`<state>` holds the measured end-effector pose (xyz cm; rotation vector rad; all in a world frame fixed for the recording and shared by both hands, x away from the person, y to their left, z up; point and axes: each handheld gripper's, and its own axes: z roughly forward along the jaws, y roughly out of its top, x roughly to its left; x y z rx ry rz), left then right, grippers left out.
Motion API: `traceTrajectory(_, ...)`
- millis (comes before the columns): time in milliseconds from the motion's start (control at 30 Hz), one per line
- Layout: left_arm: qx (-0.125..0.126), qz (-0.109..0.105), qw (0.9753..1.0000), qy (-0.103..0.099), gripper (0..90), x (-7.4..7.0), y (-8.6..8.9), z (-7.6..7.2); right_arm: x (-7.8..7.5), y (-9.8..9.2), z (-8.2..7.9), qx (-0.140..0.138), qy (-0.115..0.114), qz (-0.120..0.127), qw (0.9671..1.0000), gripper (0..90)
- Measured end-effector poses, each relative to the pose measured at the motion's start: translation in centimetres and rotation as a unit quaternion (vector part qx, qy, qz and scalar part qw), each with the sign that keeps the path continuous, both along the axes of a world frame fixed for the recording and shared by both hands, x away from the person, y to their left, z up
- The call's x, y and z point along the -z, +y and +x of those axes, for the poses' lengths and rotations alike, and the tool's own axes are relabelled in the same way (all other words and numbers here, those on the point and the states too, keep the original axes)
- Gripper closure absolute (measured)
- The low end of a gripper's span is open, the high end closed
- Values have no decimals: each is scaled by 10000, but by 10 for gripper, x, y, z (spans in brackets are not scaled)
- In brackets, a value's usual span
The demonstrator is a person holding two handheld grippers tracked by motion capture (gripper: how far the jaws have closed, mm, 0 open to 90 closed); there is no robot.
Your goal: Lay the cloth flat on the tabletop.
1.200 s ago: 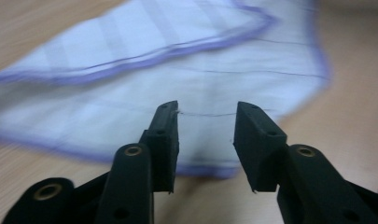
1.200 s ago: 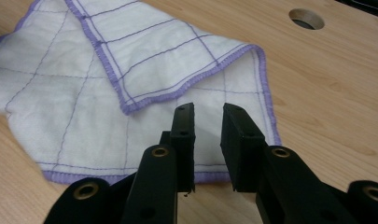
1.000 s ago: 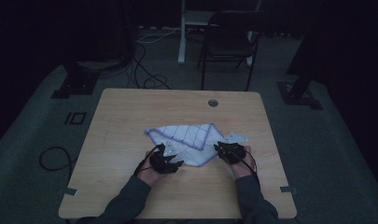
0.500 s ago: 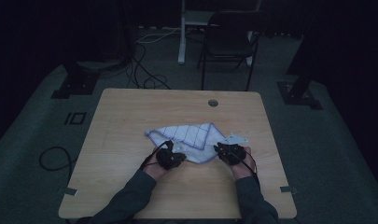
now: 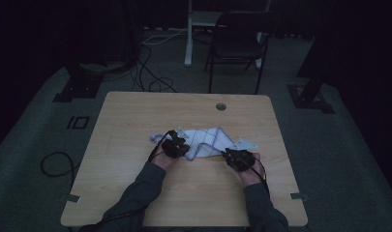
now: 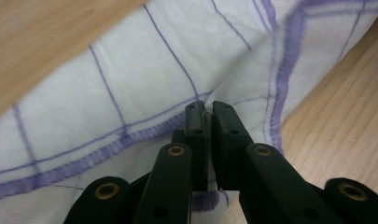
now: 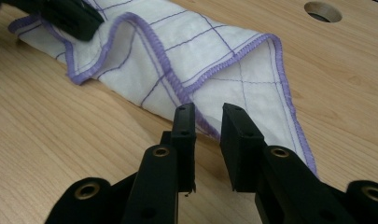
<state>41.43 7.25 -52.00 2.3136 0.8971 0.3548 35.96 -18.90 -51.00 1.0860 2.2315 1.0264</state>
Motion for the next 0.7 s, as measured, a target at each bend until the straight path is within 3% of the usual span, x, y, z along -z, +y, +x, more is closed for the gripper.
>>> traceTrajectory(133,175,83,9997,-114,854,-1,-4,-10,2,-2,0,33,24,-3,10000,759)
traceTrajectory(400,651,255,9970,-327,849,0,-9,-46,6,-4,0,83,61,5,9999,759)
traceTrajectory(700,774,107,9968,-150,844,9,-6,-72,5,0,-1,33,38,4,10000,756)
